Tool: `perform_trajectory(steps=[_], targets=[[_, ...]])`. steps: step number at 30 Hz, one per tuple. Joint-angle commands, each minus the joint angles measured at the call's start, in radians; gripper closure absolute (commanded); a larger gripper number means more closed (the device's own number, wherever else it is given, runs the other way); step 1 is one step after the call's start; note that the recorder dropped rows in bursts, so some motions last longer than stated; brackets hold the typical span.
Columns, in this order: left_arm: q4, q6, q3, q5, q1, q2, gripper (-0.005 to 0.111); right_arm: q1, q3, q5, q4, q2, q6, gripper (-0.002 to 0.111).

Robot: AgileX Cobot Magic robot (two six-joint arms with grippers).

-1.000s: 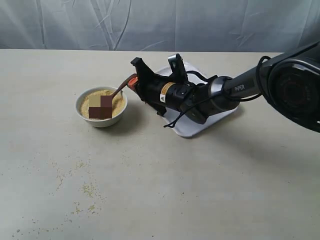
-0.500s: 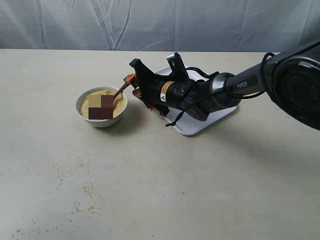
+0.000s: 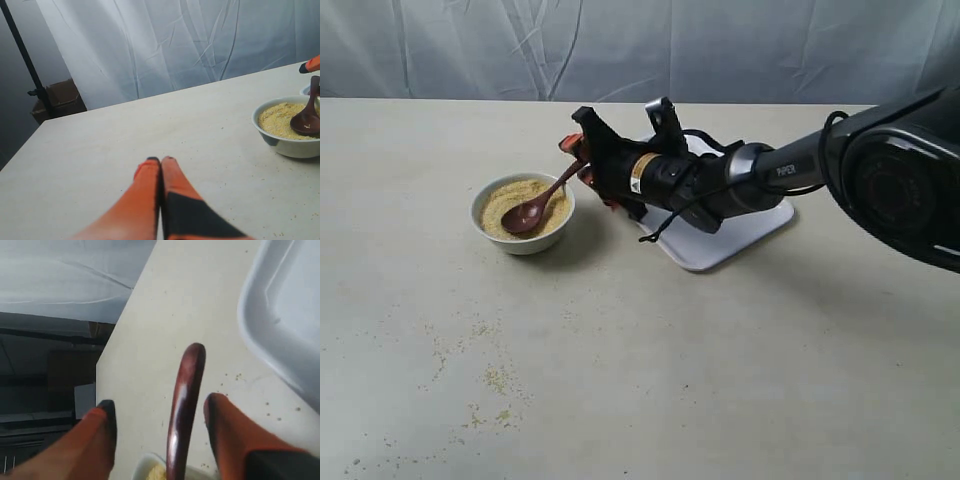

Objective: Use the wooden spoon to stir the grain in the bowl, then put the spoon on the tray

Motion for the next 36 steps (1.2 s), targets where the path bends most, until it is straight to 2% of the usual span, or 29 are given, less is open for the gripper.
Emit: perform_trajectory(steps=[1, 7, 13, 19, 23, 27, 28, 31, 33, 36], targets=[[-0.003, -0.001, 0.003, -0.006, 0.0, -0.005, 0.107, 0.001, -0.01, 0.0, -0.008, 0.005, -0.002, 0.065], [-0.003, -0.001, 0.003, -0.006, 0.0, -0.005, 0.107, 0.001, -0.01, 0.0, 0.006, 0.005, -0.002, 0.109], [-0.003, -0.001, 0.003, -0.006, 0.0, -0.005, 0.107, 0.001, -0.01, -0.043, 0.023, -0.001, 0.0, 0.108], [-0.003, -0.001, 0.003, -0.006, 0.0, -0.005, 0.107, 0.001, -0.01, -0.256, 0.138, -0.034, -0.109, 0.108], [-0.003, -0.001, 0.003, -0.006, 0.0, -0.005, 0.107, 0.018, -0.01, -0.331, 0.154, -0.11, -0.502, 0.108], [-0.003, -0.001, 0.003, -0.006, 0.0, -0.005, 0.107, 0.118, -0.01, -0.262, 0.178, -0.171, -1.053, 0.108], [-0.003, -0.001, 0.003, -0.006, 0.0, -0.005, 0.107, 0.145, -0.01, -0.238, 0.214, -0.171, -1.158, 0.108], [-0.003, -0.001, 0.003, -0.006, 0.0, -0.005, 0.107, 0.208, -0.01, -0.205, 0.519, -0.14, -1.563, 0.108], [-0.003, -0.001, 0.003, -0.006, 0.0, -0.005, 0.107, 0.22, -0.01, -0.212, 0.667, -0.111, -1.656, 0.108], [-0.003, -0.001, 0.003, -0.006, 0.0, -0.005, 0.107, 0.22, -0.025, -0.24, 0.63, -0.045, -1.658, 0.108]])
